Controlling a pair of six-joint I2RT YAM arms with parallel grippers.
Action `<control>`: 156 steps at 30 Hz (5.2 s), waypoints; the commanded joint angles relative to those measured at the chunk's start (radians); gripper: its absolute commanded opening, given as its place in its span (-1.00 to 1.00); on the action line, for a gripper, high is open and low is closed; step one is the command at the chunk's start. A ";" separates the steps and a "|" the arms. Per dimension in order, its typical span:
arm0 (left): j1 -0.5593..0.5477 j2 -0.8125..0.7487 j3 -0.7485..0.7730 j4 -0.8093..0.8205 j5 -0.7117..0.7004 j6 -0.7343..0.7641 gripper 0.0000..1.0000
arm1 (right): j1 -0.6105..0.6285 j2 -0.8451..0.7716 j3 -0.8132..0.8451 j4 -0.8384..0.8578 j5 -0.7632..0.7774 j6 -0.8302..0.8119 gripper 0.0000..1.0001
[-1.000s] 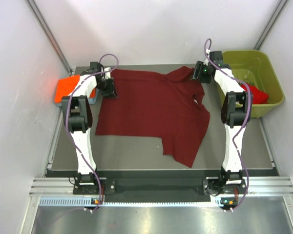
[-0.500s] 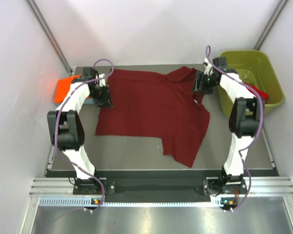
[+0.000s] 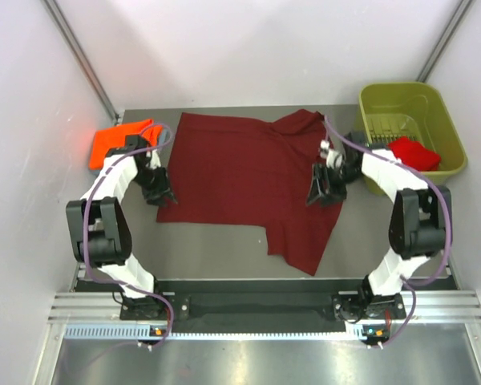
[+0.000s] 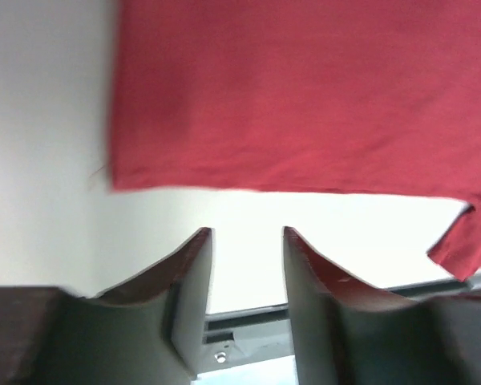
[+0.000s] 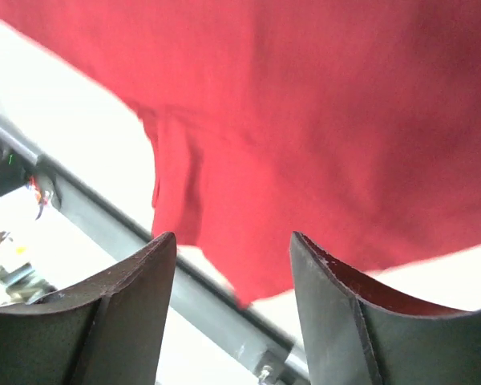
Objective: Fold and stack the t-shirts
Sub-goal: Flatten the tshirt out
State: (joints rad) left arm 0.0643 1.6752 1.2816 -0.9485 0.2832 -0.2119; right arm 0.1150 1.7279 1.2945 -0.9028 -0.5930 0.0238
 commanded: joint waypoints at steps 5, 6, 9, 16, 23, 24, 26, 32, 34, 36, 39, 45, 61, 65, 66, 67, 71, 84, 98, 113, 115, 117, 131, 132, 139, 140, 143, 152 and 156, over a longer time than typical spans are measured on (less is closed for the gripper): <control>0.135 -0.104 -0.056 -0.070 -0.099 -0.040 -0.01 | -0.023 -0.221 -0.270 -0.077 -0.085 0.071 0.20; 0.143 -0.111 -0.062 -0.075 -0.101 -0.043 0.00 | -0.024 -0.234 -0.290 -0.080 -0.080 0.074 0.21; 0.167 -0.118 -0.094 -0.078 -0.108 -0.053 0.01 | -0.035 -0.281 -0.362 -0.102 -0.076 0.080 0.23; 0.203 -0.072 -0.146 -0.073 -0.107 -0.072 0.02 | -0.038 -0.268 -0.439 -0.096 0.016 0.114 0.24; 0.218 0.017 -0.079 -0.053 -0.099 -0.076 0.02 | -0.043 -0.183 -0.429 -0.096 0.096 0.120 0.21; 0.219 0.023 -0.073 -0.053 -0.098 -0.076 0.02 | -0.043 -0.177 -0.428 -0.093 0.101 0.122 0.19; 0.221 0.043 -0.054 -0.052 -0.098 -0.076 0.01 | -0.043 -0.159 -0.423 -0.093 0.116 0.128 0.18; 0.223 0.078 -0.051 -0.036 -0.095 -0.092 0.00 | -0.038 -0.142 -0.458 -0.094 0.139 0.142 0.14; 0.221 0.084 -0.050 -0.033 -0.088 -0.092 -0.01 | -0.025 -0.146 -0.472 -0.090 0.136 0.151 0.14; 0.221 0.103 -0.047 -0.033 -0.095 -0.087 -0.03 | -0.011 -0.146 -0.472 -0.090 0.136 0.156 0.13; 0.221 0.129 -0.039 -0.029 -0.092 -0.086 -0.05 | 0.008 -0.143 -0.481 -0.090 0.131 0.166 0.13; 0.221 0.181 -0.001 -0.016 -0.085 -0.084 -0.09 | 0.067 -0.117 -0.509 -0.074 0.127 0.188 0.10; 0.221 0.225 0.027 -0.019 -0.058 -0.087 -0.15 | 0.207 -0.007 -0.462 -0.013 0.042 0.252 -0.33; 0.220 0.231 0.024 -0.016 -0.049 -0.089 -0.16 | 0.215 -0.004 -0.466 -0.005 0.033 0.252 -0.52; 0.220 0.233 0.022 -0.015 -0.049 -0.089 -0.16 | 0.216 -0.008 -0.471 -0.004 0.033 0.254 -0.53; 0.220 0.238 0.022 -0.015 -0.050 -0.089 -0.16 | 0.218 -0.010 -0.474 -0.004 0.035 0.254 -0.53; 0.218 0.250 0.019 -0.009 -0.044 -0.092 -0.22 | 0.219 -0.014 -0.488 -0.005 0.059 0.248 -0.53; 0.219 0.175 -0.079 -0.018 -0.030 -0.089 -1.00 | 0.249 -0.027 -0.460 -0.028 0.113 0.196 -1.00; 0.221 0.060 -0.180 -0.032 -0.035 -0.083 -1.00 | 0.250 -0.106 -0.514 -0.048 0.163 0.174 -1.00; 0.227 0.080 -0.114 -0.029 -0.013 -0.096 -1.00 | 0.298 -0.016 -0.442 0.013 0.180 0.205 -0.41; 0.229 0.081 -0.108 -0.032 -0.010 -0.096 -1.00 | 0.324 0.008 -0.417 0.007 0.215 0.186 -0.68; 0.235 0.081 -0.110 -0.036 -0.001 -0.098 -1.00 | 0.348 0.028 -0.405 -0.001 0.243 0.168 -0.86; 0.239 0.057 -0.122 -0.047 0.031 -0.107 -1.00 | 0.347 -0.134 -0.442 -0.110 0.375 0.162 -1.00; 0.239 0.052 -0.126 -0.052 0.027 -0.106 -1.00 | 0.341 -0.136 -0.442 -0.125 0.369 0.165 -1.00; 0.241 0.008 -0.172 -0.113 -0.012 -0.072 -1.00 | 0.342 -0.126 -0.463 -0.163 0.309 0.179 -1.00; 0.241 -0.011 -0.182 -0.124 -0.025 -0.073 -1.00 | 0.342 -0.116 -0.465 -0.165 0.306 0.183 -1.00; 0.238 -0.063 -0.250 -0.137 -0.041 -0.078 -1.00 | 0.347 -0.097 -0.486 -0.180 0.236 0.202 -1.00; 0.212 -0.144 -0.380 -0.144 -0.076 -0.083 -1.00 | 0.367 -0.120 -0.531 -0.212 0.211 0.222 -1.00; 0.215 -0.150 -0.328 -0.188 -0.151 -0.096 -1.00 | 0.383 -0.143 -0.563 -0.208 0.182 0.241 -1.00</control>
State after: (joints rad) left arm 0.2768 1.5681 0.9051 -1.0756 0.2096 -0.2913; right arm 0.4774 1.6230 0.7528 -1.0679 -0.3714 0.2356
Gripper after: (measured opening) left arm 0.010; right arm 0.004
